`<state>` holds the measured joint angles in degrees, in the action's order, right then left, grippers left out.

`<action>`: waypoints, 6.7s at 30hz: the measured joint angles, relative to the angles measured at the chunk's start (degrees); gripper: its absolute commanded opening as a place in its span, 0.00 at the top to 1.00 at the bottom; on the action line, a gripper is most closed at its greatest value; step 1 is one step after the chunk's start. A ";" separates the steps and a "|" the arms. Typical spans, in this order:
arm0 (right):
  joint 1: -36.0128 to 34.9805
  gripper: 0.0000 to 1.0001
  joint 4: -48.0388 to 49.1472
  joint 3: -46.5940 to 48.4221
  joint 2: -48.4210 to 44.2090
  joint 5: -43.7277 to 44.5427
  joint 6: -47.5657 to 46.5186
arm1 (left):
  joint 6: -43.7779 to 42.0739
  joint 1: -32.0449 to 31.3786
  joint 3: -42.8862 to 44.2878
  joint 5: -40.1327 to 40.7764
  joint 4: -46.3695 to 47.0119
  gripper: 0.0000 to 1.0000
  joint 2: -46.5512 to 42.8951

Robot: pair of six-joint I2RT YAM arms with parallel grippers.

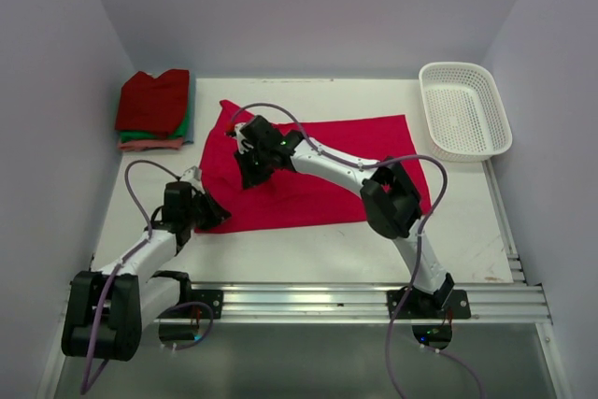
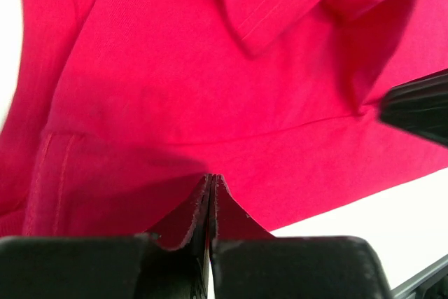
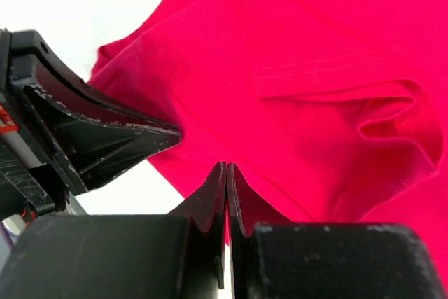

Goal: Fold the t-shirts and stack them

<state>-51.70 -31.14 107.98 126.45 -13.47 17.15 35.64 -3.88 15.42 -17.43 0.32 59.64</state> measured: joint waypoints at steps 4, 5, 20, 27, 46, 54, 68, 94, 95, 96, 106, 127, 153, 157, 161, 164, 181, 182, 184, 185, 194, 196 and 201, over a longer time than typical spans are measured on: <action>0.07 1.00 -0.07 0.02 1.20 0.70 0.00 | -0.11 -0.02 -0.81 0.09 0.70 1.00 1.95; 0.11 1.00 -0.09 0.02 1.57 0.96 0.00 | -0.13 -0.02 -0.81 0.13 0.92 1.00 2.14; 4.55 1.00 -1.79 -0.50 6.19 14.08 -0.04 | -0.17 -0.02 -0.15 0.96 0.04 1.00 2.54; 4.63 1.00 -1.57 -0.70 6.16 18.56 0.00 | -0.15 -0.39 -0.33 1.44 -0.52 1.00 1.81; 5.70 1.00 -2.25 -4.85 2.25 25.42 -0.26 | -2.60 -2.05 14.45 -0.09 -4.00 1.00 5.09; 5.64 1.00 -1.29 -6.67 2.25 22.64 -0.07 | -8.87 -7.74 30.16 0.00 -6.14 1.00 22.58; 5.70 1.00 1.31 -9.25 0.96 20.85 0.00 | -14.25 -17.40 41.55 15.30 -18.32 0.38 34.12; 5.90 1.00 2.99 -11.39 -0.11 20.55 -0.04 | -15.32 -18.40 47.45 26.21 -24.33 0.87 41.07; 5.92 1.00 2.99 -11.39 -0.11 20.44 -0.07 | -15.26 -18.40 48.17 26.56 -24.72 0.87 41.07; 5.92 1.00 2.99 -11.39 -0.11 20.37 -0.07 | -15.26 -18.40 49.03 26.88 -25.18 0.84 41.09; 6.03 1.00 3.28 -11.69 -0.24 20.33 -0.31 | -15.74 -18.38 57.27 30.60 -25.88 0.66 47.67; 6.38 0.67 3.87 -13.07 -1.22 19.76 -0.55 | -12.44 -14.23 45.44 28.00 -6.95 0.03 27.61; 7.23 0.36 2.47 -38.80 -53.18 27.56 -2.60 | 6.23 -1.03 91.30 19.67 -4.33 0.23 76.65; 7.23 0.36 1.11 -40.19 -55.06 29.14 -2.54 | 7.89 -0.66 93.02 20.79 -5.84 0.22 78.77; 7.23 0.37 0.66 -41.05 -56.04 30.21 -2.23 | 8.48 -0.66 94.27 20.85 -6.34 0.24 79.03; 7.23 0.39 0.17 -41.29 -56.35 31.17 -2.03 | 8.83 -0.66 94.27 20.85 -7.21 0.40 79.25; 12.98 1.00 -1.92 -41.24 -54.38 37.70 1.92 | 9.64 0.63 89.90 18.78 -4.24 1.00 79.34; 14.82 1.00 -1.68 -41.22 -53.29 38.03 2.40 | 9.60 0.70 89.53 18.56 -3.85 1.00 79.19; 18.88 1.00 -1.36 -41.00 -49.92 38.42 3.10 | 9.11 0.87 88.43 18.03 -3.26 1.00 78.55; 20.59 1.00 -1.31 -40.54 -48.00 38.47 3.39 | 8.83 1.03 88.00 17.94 -3.26 1.00 78.23; 27.80 1.00 1.38 -29.44 -25.09 39.34 3.80 | 6.56 3.17 85.57 16.13 -4.26 1.00 73.33; 28.06 1.00 2.10 -27.47 -22.60 39.08 3.61 | 6.54 3.58 85.57 15.32 -4.17 1.00 72.39; 28.94 1.00 2.58 -24.33 -19.32 37.59 3.39 | 6.51 4.52 86.29 13.70 -4.31 1.00 72.04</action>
<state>-22.76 -28.56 83.66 107.13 24.12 20.53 42.15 0.64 101.71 -3.73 -3.99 131.68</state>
